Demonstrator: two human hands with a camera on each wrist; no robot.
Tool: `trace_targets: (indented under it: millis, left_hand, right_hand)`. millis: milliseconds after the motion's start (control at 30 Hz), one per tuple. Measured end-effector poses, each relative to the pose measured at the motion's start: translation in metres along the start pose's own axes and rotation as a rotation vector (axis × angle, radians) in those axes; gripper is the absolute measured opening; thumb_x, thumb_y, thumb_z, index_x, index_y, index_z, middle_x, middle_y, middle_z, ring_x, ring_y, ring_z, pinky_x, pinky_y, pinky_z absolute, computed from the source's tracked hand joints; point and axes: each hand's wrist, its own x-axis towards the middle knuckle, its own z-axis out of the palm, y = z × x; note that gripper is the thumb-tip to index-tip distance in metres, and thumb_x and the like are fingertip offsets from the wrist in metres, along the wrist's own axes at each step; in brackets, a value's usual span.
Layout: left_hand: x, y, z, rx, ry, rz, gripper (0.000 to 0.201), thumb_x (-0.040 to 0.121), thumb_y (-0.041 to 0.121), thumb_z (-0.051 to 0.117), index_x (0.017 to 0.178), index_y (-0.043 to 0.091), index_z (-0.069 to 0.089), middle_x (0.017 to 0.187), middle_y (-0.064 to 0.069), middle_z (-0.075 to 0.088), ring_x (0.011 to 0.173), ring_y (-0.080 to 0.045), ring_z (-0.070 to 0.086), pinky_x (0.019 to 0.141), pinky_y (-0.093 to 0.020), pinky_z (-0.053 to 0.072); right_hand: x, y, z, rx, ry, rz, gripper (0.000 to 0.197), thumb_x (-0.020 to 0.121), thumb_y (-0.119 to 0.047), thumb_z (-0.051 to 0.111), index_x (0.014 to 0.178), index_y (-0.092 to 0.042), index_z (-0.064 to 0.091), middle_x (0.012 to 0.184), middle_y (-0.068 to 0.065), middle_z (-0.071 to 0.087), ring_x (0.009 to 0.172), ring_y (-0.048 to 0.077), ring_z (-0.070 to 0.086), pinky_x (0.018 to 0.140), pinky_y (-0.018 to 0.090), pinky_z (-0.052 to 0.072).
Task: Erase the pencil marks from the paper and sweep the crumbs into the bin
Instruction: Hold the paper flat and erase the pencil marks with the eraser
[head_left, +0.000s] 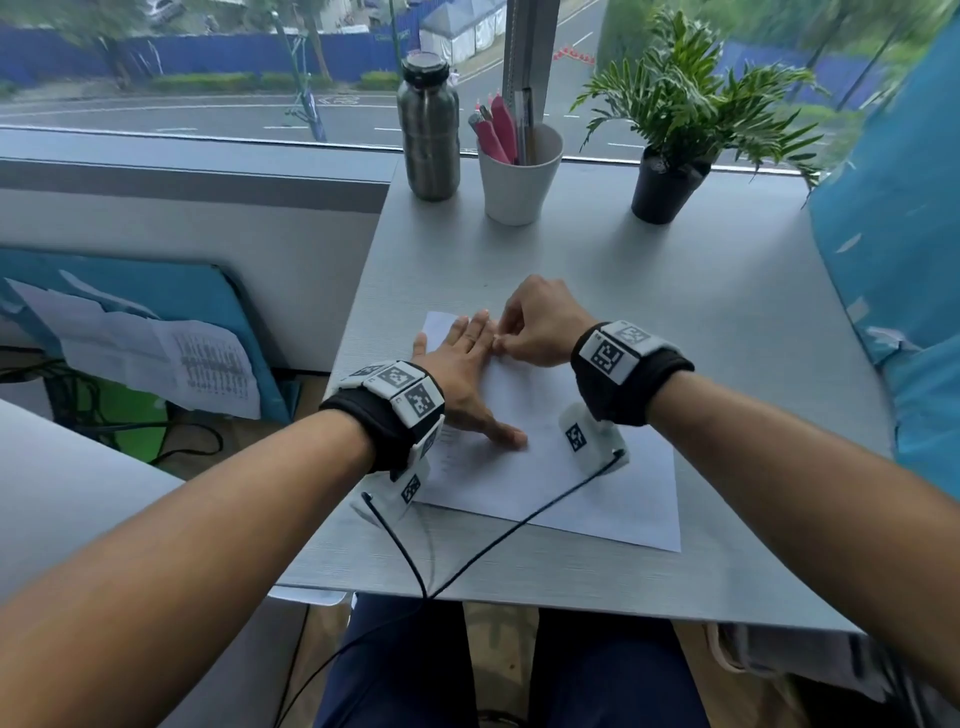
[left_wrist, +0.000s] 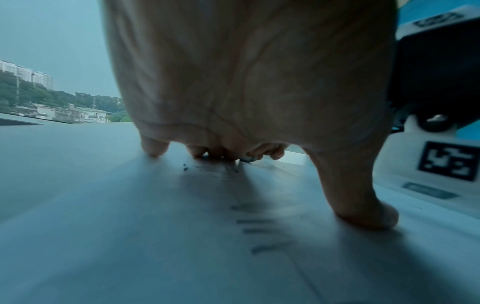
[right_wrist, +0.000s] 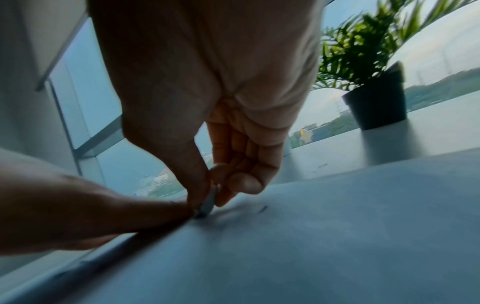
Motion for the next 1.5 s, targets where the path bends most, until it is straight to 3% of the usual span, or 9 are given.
trace_targets:
  millis: [100,300,467,700,867,1033,1200,1367,1500]
  left_hand:
    - [-0.002,0.001,0.000,-0.007,0.004,-0.006,0.149,0.052,0.087,0.064,0.150,0.017,-0.024,0.157,0.006,-0.030,0.145,-0.011,-0.025,0.114,-0.050,-0.013]
    - [-0.005,0.001,0.001,-0.011,0.007,-0.019,0.149,0.053,0.086,0.064,0.150,0.016,-0.024,0.157,0.005,-0.030,0.145,-0.011,-0.025,0.115,-0.049,-0.014]
    - [-0.003,0.000,0.000,-0.018,0.010,-0.017,0.150,0.052,0.088,0.063,0.150,0.015,-0.024,0.157,0.004,-0.030,0.144,-0.011,-0.025,0.114,-0.049,-0.013]
    - [-0.002,0.000,0.002,-0.005,0.012,-0.014,0.150,0.052,0.089,0.061,0.150,0.015,-0.025,0.157,0.005,-0.031,0.144,-0.011,-0.026,0.114,-0.049,-0.015]
    - [-0.002,0.001,0.001,-0.016,0.017,-0.013,0.149,0.052,0.088,0.062,0.150,0.015,-0.025,0.157,0.004,-0.030,0.145,-0.011,-0.025,0.115,-0.051,-0.011]
    - [-0.004,0.000,0.001,-0.012,0.005,-0.014,0.150,0.053,0.088,0.063,0.150,0.015,-0.024,0.157,0.005,-0.030,0.144,-0.011,-0.025,0.115,-0.051,-0.013]
    - [-0.003,0.000,0.000,-0.016,0.004,-0.014,0.150,0.052,0.088,0.062,0.150,0.016,-0.025,0.157,0.006,-0.031,0.144,-0.010,-0.026,0.114,-0.050,-0.013]
    - [-0.003,0.001,0.001,-0.006,0.006,-0.014,0.149,0.053,0.088,0.062,0.150,0.016,-0.024,0.157,0.006,-0.031,0.144,-0.010,-0.026,0.114,-0.050,-0.013]
    - [-0.002,-0.002,0.002,-0.002,0.010,0.004,0.144,0.052,0.088,0.062,0.151,0.027,-0.023,0.156,0.004,-0.032,0.144,-0.013,-0.026,0.113,-0.052,-0.014]
  right_hand:
    - [0.005,0.009,-0.005,0.054,0.047,0.083,0.015,0.074,-0.022,0.075,0.081,-0.010,0.079,0.080,0.006,0.075,0.075,0.015,0.067,0.064,0.021,0.048]
    - [0.002,0.020,-0.014,0.082,0.107,0.231,0.017,0.060,-0.022,0.081,0.068,-0.007,0.077,0.067,0.007,0.073,0.066,0.016,0.070,0.064,0.031,0.061]
    - [0.006,-0.001,-0.011,0.247,0.000,0.290,0.012,0.063,-0.013,0.081,0.066,-0.004,0.074,0.063,0.013,0.072,0.055,0.020,0.070,0.060,0.035,0.062]
    - [0.004,0.013,-0.027,0.228,-0.002,0.409,0.015,0.060,-0.006,0.084,0.068,0.002,0.073,0.063,0.012,0.072,0.049,0.019,0.067,0.054,0.032,0.060]
    - [0.008,-0.012,-0.019,0.307,-0.062,0.367,0.021,0.060,-0.004,0.085,0.076,0.005,0.074,0.064,0.013,0.072,0.055,0.020,0.069,0.063,0.038,0.062]
    - [0.007,0.013,-0.026,0.252,-0.015,0.445,0.015,0.058,-0.005,0.082,0.066,0.002,0.072,0.059,0.012,0.070,0.049,0.021,0.066,0.063,0.043,0.062]
    - [0.008,0.001,-0.025,0.257,-0.021,0.351,0.019,0.064,-0.009,0.085,0.074,0.002,0.075,0.068,0.012,0.074,0.061,0.020,0.073,0.060,0.033,0.062]
    - [0.012,0.008,-0.016,0.174,0.010,0.328,0.014,0.063,-0.011,0.080,0.073,-0.001,0.075,0.070,0.014,0.074,0.062,0.023,0.073,0.062,0.038,0.062]
    - [0.006,0.021,-0.025,0.015,0.086,0.170,0.010,0.070,-0.015,0.080,0.078,-0.010,0.077,0.080,0.006,0.074,0.073,0.015,0.067,0.069,0.025,0.056]
